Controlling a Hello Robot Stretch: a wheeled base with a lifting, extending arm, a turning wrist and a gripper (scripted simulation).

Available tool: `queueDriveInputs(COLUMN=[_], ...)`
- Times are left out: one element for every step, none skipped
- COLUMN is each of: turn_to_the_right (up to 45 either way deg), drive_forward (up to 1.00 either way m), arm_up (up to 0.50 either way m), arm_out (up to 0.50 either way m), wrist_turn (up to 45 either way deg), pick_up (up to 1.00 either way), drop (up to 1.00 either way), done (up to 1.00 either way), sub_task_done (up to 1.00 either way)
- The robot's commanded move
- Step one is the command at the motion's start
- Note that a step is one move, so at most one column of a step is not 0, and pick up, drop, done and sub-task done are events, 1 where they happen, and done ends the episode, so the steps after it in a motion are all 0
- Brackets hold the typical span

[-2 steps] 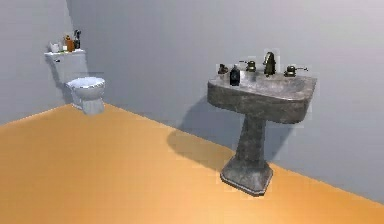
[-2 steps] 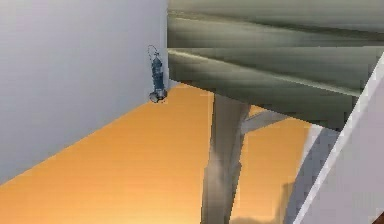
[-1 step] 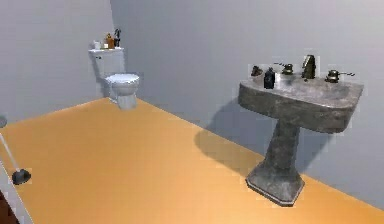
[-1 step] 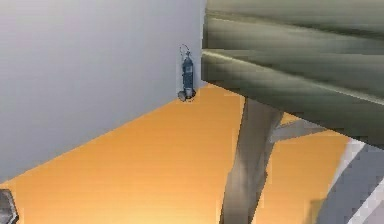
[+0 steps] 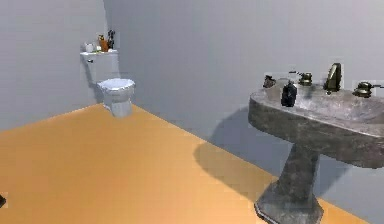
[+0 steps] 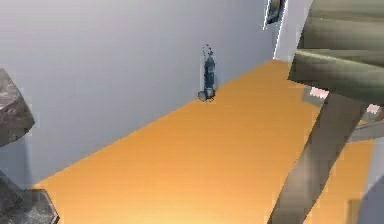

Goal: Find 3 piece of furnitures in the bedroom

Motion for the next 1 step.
queueDriveInputs(turn_to_the_right=[-45.0], drive_forward=[0.0], arm_up=[0.0], arm_out=[0.0], wrist_turn=[0.0], pick_up=[0.0], drop=[0.0], done=[0.0], sub_task_done=[0.0])
